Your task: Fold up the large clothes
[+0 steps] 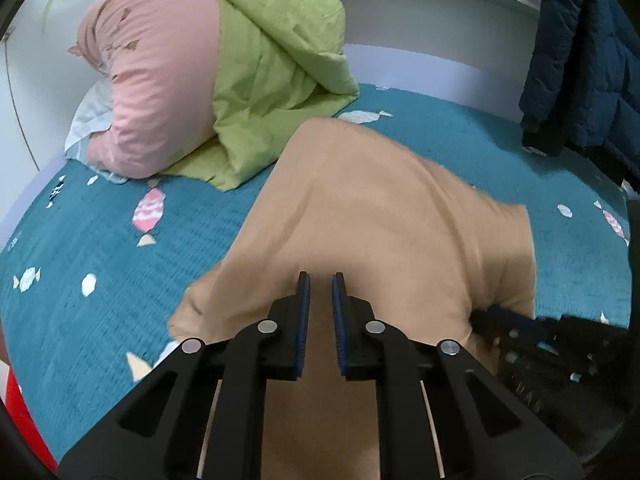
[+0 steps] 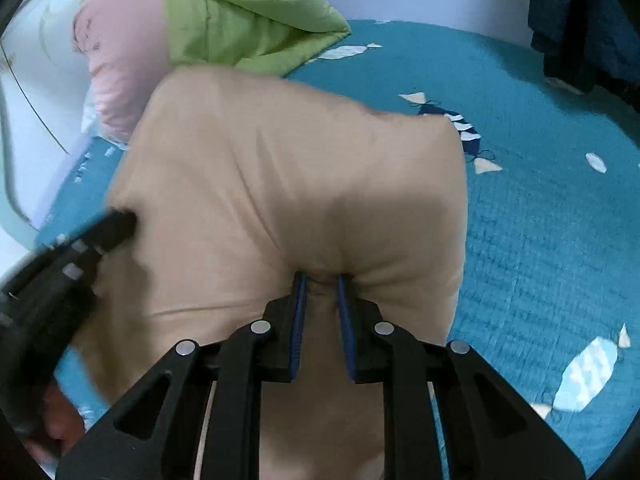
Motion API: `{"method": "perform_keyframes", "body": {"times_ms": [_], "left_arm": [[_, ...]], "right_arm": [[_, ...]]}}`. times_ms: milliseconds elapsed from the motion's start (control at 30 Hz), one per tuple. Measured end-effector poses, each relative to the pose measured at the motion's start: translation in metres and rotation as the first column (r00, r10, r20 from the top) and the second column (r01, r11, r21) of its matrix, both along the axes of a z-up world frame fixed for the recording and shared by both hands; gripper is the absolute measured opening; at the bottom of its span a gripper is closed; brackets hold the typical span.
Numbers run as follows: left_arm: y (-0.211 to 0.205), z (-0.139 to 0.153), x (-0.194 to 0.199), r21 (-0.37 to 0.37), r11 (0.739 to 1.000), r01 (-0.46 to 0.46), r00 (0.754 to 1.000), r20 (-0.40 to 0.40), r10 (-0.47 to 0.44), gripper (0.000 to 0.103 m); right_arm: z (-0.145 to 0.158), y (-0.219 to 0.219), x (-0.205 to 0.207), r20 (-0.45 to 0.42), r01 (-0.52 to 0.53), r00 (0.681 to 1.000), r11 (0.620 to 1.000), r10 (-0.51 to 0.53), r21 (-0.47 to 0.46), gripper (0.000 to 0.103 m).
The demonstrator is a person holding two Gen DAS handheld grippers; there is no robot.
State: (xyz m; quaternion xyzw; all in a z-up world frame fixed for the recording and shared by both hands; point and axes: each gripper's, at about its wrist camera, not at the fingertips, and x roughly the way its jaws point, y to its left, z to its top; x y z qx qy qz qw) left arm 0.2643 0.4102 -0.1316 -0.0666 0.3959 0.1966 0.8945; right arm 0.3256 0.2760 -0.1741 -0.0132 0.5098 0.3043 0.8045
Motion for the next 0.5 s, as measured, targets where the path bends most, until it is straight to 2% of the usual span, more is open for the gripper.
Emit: {"method": "perform_keyframes", "body": {"times_ms": [100, 167, 233, 300, 400, 467, 500], "left_arm": [[0.008, -0.011, 0.018, -0.006, 1.0, -0.006, 0.999, -0.034, 0.005, 0.011], [0.023, -0.03, 0.031, -0.066, 0.998, -0.025, 0.997, -0.076, 0.02, 0.011], [0.029, -0.034, 0.035, -0.058, 0.997, -0.05, 0.994, -0.098, 0.044, 0.011], [0.03, -0.021, 0.036, -0.067, 0.997, -0.038, 0.997, -0.07, 0.034, 0.01], [0.026, 0.007, 0.043, -0.061, 0.998, 0.008, 1.0, 0.016, -0.007, 0.01], [0.024, 0.017, 0.057, -0.064, 0.997, 0.052, 0.997, 0.061, -0.049, 0.01], [0.024, 0.018, 0.067, -0.095, 0.991, 0.089, 0.993, 0.084, -0.082, 0.01]], "right_arm": [[0.015, -0.009, -0.001, -0.016, 0.003, 1.0, 1.0, -0.003, 0.026, 0.015], [0.031, -0.013, -0.003, 0.04, 0.008, 0.999, 0.999, -0.01, 0.045, 0.015], [0.044, -0.016, 0.002, 0.068, 0.032, 0.997, 0.997, -0.037, 0.075, 0.017], [0.053, -0.016, 0.009, 0.093, 0.045, 0.994, 0.993, -0.055, 0.106, 0.019], [0.063, -0.012, 0.026, 0.15, 0.09, 0.982, 0.982, -0.115, 0.167, 0.019], [0.062, -0.008, 0.037, 0.139, 0.1, 0.981, 0.97, -0.133, 0.22, 0.019], [0.058, -0.005, 0.043, 0.124, 0.1, 0.984, 0.967, -0.131, 0.233, 0.019]]}}
